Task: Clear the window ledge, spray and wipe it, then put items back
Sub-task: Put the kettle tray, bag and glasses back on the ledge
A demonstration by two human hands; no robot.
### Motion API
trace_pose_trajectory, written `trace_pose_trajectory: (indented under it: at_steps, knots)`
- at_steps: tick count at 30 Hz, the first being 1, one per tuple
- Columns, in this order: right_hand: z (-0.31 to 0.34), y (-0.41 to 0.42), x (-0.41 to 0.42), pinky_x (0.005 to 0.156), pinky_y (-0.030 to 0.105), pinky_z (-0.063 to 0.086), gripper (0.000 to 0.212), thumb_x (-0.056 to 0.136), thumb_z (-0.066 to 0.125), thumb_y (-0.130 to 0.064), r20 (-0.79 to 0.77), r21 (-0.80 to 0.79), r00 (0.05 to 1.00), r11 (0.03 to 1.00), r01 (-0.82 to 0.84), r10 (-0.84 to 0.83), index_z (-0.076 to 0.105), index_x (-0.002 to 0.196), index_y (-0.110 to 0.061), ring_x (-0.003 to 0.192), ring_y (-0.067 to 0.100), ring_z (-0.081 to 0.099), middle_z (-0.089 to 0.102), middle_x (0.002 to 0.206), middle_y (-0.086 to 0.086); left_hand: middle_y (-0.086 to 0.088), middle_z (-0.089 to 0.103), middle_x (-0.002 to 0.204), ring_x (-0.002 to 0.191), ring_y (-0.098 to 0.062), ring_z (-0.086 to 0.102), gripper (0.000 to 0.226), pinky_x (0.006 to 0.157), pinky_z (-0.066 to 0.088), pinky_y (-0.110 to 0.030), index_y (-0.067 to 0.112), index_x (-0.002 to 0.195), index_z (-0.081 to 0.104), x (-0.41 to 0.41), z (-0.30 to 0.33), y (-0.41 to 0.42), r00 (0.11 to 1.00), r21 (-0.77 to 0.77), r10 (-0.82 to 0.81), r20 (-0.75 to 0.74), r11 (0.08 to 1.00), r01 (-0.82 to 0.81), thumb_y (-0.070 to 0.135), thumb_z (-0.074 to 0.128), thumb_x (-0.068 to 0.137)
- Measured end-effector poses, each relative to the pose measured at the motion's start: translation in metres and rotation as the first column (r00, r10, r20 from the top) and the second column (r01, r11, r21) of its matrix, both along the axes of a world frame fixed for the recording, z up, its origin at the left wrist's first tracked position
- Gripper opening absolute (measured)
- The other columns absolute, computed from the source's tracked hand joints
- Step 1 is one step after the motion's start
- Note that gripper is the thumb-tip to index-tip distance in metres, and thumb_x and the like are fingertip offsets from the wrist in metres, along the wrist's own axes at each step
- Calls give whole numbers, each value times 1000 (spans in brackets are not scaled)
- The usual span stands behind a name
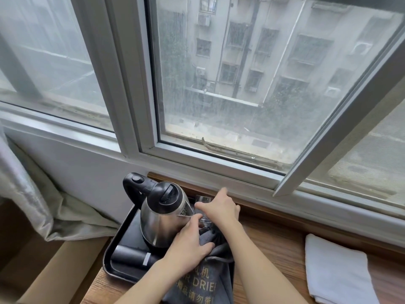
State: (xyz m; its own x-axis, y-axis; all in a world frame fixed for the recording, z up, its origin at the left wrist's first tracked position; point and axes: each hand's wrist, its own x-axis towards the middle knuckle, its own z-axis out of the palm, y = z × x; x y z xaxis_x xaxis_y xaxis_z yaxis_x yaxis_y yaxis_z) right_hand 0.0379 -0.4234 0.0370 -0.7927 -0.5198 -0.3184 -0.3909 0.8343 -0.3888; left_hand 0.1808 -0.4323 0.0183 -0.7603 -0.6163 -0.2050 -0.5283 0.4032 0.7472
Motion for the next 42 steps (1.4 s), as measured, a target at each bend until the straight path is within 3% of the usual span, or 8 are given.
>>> trace_pose_trajectory:
  at_steps: [6, 12, 17, 22, 28, 33, 36, 42]
  knots:
    - [8, 23, -4, 99, 43, 46, 72, 67, 72, -64, 157, -292, 979, 940, 173, -132, 42, 116, -21, 105, 26, 63, 68, 102, -1, 8, 54, 122, 119, -13, 51, 66, 98, 38, -25, 20, 141, 35, -5, 4, 7, 991, 3, 98, -92, 995, -98, 44, 65, 87]
    - [10, 40, -9, 89, 45, 53, 62, 71, 78, -58, 235, -458, 953, 842, 283, -193, 48, 111, -22, 91, 18, 66, 66, 79, -11, -8, 56, 136, 122, -27, 55, 76, 97, 43, -33, 20, 145, 21, -19, 11, 13, 979, -28, 167, -116, 985, -172, 41, 66, 88]
    - [12, 50, -13, 87, 35, 51, 57, 76, 78, -54, 324, -495, 929, 804, 330, -181, 52, 113, -19, 91, 13, 62, 61, 88, -13, -9, 22, 159, 144, -23, 31, 95, 111, 32, -28, 14, 154, 8, -30, 15, 15, 969, 1, 163, -187, 986, -166, 30, 72, 86]
    - [13, 58, -17, 76, 26, 45, 52, 80, 76, -51, 391, -519, 912, 789, 330, -125, 52, 115, -20, 88, 2, 58, 60, 98, -14, -4, 37, 135, 121, -19, 48, 72, 90, 34, -18, 11, 144, 29, -41, 20, 10, 955, -82, 152, -254, 981, -177, 19, 72, 86]
    - [11, 68, -31, 84, 26, 38, 59, 89, 65, -54, 398, -557, 916, 778, 291, -58, 50, 132, -16, 102, 11, 55, 58, 94, -17, 4, 34, 122, 106, -6, 42, 67, 93, 32, -16, 12, 139, 36, -51, 31, 13, 948, -197, 105, -299, 966, -169, 13, 73, 84]
    - [6, 75, -38, 87, 27, 38, 60, 92, 60, -56, 402, -565, 914, 769, 297, -58, 52, 134, -15, 106, 11, 58, 68, 104, -8, -8, 39, 129, 115, -25, 46, 66, 105, 36, -33, 13, 144, 35, -60, 52, 7, 989, -440, -28, -146, 897, -40, 17, 68, 87]
    - [6, 75, -39, 84, 26, 40, 53, 92, 62, -52, 398, -564, 916, 772, 294, -58, 55, 130, -16, 102, 11, 63, 71, 92, -11, -7, 41, 127, 117, -28, 45, 64, 103, 34, -33, 18, 143, 37, -66, 68, -4, 996, -559, -88, 27, 825, 88, 19, 66, 87]
    - [3, 79, -31, 102, 31, 45, 58, 86, 71, -51, 299, -554, 953, 821, 140, 40, 53, 135, -26, 116, 11, 57, 63, 120, -10, -4, 48, 122, 113, -28, 51, 64, 97, 44, -40, 28, 136, 44, -69, 88, -39, 953, -536, -119, 280, 804, 258, 32, 70, 78]
